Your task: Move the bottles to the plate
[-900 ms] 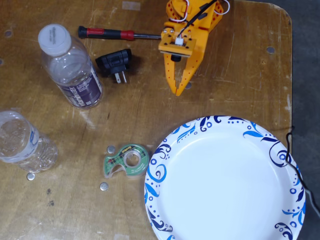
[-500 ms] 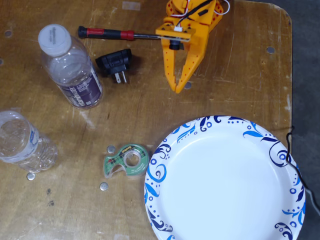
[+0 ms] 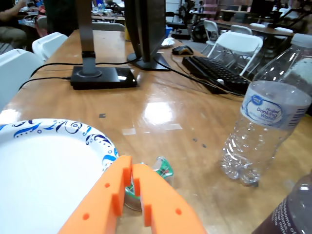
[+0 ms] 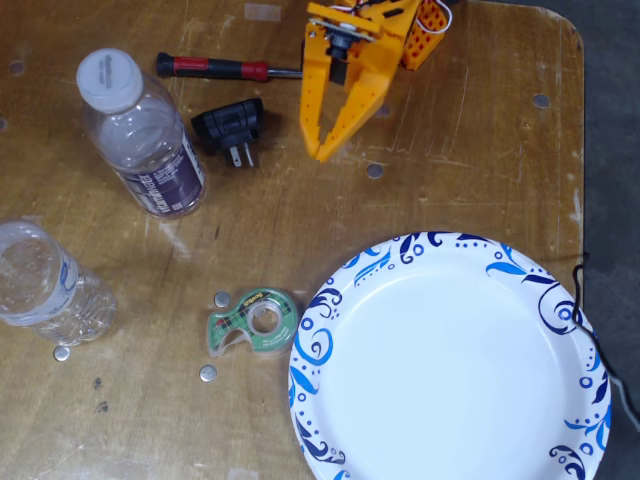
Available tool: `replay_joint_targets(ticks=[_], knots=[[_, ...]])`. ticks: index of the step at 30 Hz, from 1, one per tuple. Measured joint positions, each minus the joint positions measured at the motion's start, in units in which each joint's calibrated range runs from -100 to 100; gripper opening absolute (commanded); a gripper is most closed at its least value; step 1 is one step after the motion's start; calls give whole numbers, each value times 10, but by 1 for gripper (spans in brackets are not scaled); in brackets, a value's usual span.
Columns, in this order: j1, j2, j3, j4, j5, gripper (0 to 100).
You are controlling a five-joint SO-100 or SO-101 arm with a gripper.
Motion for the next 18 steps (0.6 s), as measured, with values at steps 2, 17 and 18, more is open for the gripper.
replay_joint_targets(ticks=[2,17,18], knots=[[22,0,-7,-2,0,1],[133,-2,-167,-2,6,4],[137,-2,-171,-1,6,8]])
